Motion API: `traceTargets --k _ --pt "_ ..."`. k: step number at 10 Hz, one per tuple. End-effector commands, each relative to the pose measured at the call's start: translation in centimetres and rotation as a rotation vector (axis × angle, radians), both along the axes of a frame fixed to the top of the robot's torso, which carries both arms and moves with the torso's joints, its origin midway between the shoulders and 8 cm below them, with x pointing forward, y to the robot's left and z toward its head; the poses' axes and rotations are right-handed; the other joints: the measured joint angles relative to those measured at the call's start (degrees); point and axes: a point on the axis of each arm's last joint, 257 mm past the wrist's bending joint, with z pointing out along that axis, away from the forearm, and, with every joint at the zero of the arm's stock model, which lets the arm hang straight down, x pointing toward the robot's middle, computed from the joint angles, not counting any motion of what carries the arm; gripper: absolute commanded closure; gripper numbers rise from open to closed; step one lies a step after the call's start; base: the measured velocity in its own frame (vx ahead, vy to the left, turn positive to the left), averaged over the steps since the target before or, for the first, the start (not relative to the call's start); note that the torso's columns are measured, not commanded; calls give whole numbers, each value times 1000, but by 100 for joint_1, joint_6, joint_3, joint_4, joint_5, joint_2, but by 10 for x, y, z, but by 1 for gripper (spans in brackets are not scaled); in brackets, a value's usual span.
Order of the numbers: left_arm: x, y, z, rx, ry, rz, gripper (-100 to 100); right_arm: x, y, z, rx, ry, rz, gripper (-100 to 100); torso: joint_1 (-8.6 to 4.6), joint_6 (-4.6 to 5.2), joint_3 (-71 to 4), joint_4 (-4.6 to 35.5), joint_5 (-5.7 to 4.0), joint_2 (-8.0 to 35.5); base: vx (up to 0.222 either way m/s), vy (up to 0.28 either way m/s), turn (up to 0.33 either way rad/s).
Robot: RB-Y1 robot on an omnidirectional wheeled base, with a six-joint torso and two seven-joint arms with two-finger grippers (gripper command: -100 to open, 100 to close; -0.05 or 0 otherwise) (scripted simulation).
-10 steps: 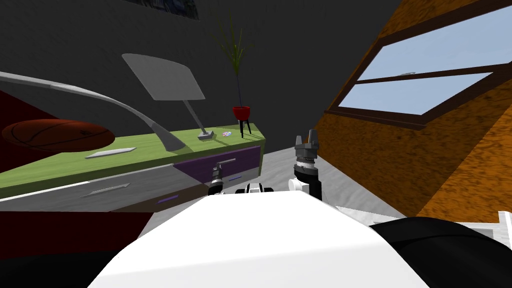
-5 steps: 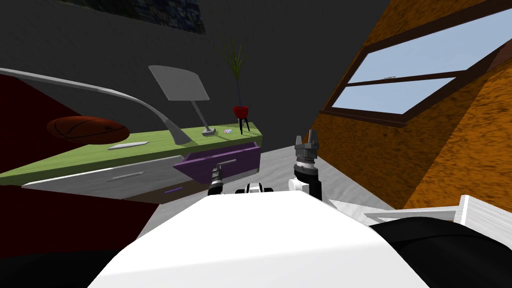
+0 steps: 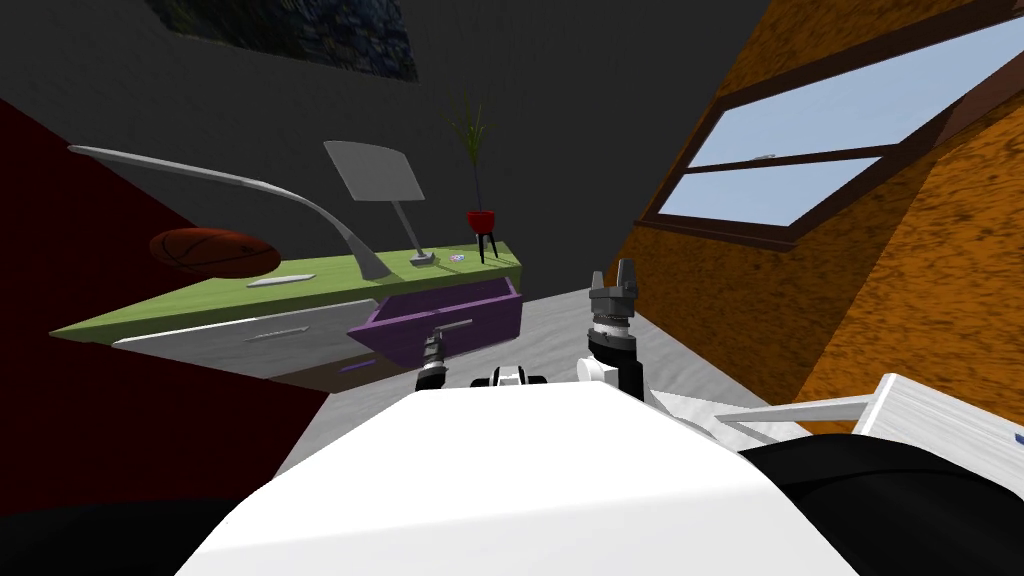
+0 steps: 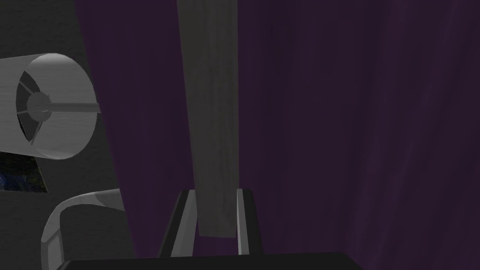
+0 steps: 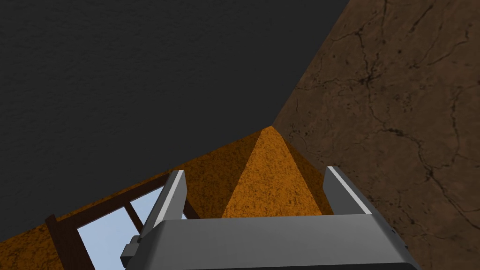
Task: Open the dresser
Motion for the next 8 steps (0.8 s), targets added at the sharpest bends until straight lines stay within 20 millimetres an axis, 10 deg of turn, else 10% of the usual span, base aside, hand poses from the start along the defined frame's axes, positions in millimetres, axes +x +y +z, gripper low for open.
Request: traceTargets --k 1,8 --pt "2 3 11 1 0 3 -100 0 0 0 0 0 0 0 -6 -4 -6 6 -9 -1 -13 -9 -13" --pt "6 13 51 6 0 12 -100 0 0 0 0 0 0 0 -23 -7 27 23 -16 54 -6 -10 -13"
